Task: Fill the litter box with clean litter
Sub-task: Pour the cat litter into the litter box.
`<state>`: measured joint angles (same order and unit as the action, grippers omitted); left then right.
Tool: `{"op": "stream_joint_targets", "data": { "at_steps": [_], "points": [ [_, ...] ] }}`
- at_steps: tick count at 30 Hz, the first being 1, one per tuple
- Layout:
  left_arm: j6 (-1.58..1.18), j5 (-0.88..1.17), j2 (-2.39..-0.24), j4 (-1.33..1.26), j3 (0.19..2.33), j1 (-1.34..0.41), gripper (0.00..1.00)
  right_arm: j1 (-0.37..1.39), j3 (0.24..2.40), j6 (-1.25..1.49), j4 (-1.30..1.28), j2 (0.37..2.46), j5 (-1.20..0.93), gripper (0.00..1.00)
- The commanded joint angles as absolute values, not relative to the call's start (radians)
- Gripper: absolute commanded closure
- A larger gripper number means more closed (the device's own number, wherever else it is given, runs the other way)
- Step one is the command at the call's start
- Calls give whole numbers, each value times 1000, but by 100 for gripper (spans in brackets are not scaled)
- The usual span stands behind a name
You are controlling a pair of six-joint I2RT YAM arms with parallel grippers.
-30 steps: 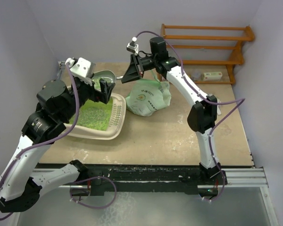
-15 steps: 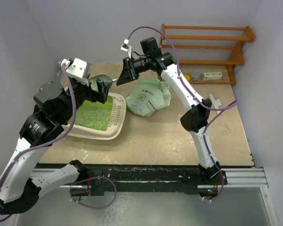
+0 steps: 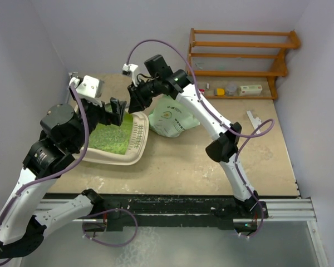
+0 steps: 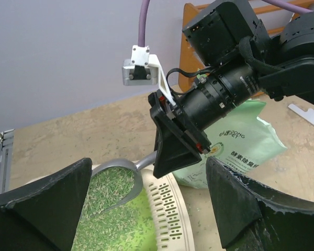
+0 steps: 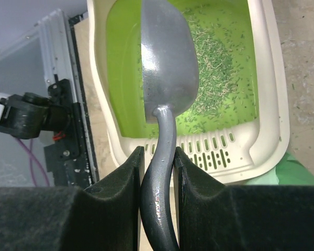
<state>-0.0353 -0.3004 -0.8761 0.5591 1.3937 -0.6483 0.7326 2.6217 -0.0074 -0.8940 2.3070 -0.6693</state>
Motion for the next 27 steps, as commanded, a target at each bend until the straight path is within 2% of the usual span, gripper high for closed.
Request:
{"op": "stream_joint_targets", "data": {
  "at_steps": [1, 16, 27],
  "points": [
    [-58, -336, -835, 497, 1373, -649, 14, 753, 2675, -81, -822, 2277, -550, 100],
    [-90, -344, -771, 486, 1301, -649, 15, 796, 2655, -225, -660, 2243, -367, 100],
    [-74, -350, -771, 494, 1304, -648, 15, 819, 2562, -361, -587, 2180, -260, 100]
  ]
}}
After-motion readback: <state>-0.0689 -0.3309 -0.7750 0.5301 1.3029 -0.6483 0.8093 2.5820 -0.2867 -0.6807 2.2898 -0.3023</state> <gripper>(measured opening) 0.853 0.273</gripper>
